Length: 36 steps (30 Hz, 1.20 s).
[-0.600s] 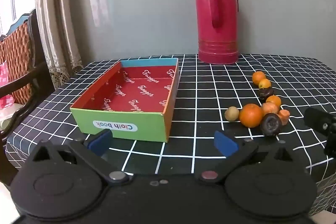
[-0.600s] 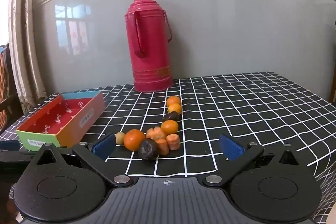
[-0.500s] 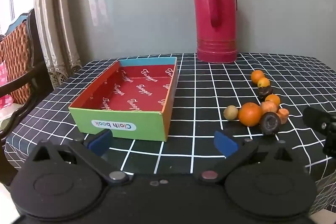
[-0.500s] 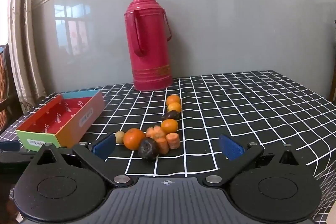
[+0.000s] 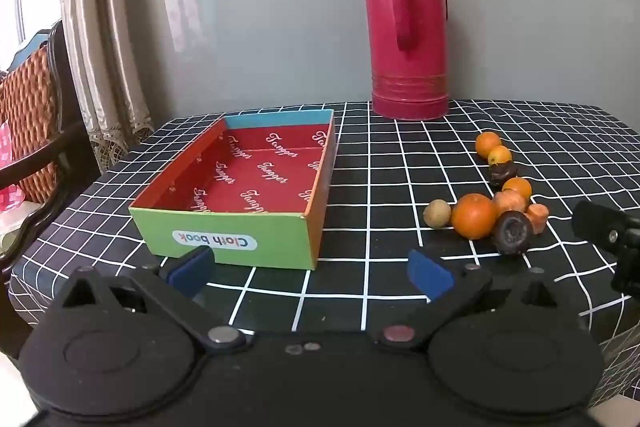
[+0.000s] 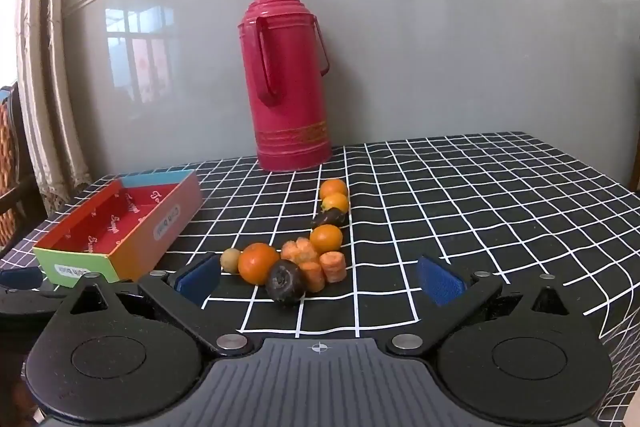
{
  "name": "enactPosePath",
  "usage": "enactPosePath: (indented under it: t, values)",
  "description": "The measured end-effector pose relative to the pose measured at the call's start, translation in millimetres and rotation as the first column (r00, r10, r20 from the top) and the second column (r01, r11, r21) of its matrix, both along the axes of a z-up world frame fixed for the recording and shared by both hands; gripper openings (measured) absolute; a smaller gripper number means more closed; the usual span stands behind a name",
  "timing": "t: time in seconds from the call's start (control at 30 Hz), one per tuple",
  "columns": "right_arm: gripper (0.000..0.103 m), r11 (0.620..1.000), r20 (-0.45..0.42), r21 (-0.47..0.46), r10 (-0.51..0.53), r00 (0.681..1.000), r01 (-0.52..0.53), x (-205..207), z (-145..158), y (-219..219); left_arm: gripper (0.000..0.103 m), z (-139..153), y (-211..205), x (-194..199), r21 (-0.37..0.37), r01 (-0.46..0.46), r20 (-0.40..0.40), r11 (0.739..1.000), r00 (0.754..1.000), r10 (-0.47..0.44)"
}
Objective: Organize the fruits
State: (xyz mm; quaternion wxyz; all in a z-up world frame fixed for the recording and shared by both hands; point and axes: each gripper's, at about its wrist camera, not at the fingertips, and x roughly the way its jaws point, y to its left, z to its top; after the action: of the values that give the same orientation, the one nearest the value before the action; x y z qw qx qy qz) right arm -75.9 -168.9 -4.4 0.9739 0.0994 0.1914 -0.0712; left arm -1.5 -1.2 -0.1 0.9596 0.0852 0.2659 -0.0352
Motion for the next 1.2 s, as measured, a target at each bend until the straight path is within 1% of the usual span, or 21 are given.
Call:
enactPosePath:
  t: [1.2]
  values:
    - [0.103, 1.0, -0.004, 0.009, -0.004, 1.0, 0.004, 1.4, -0.4, 0.5, 0.097, 0.7, 0.7, 0.0, 0.0, -0.001, 0.005, 1.0, 1.0, 0.001]
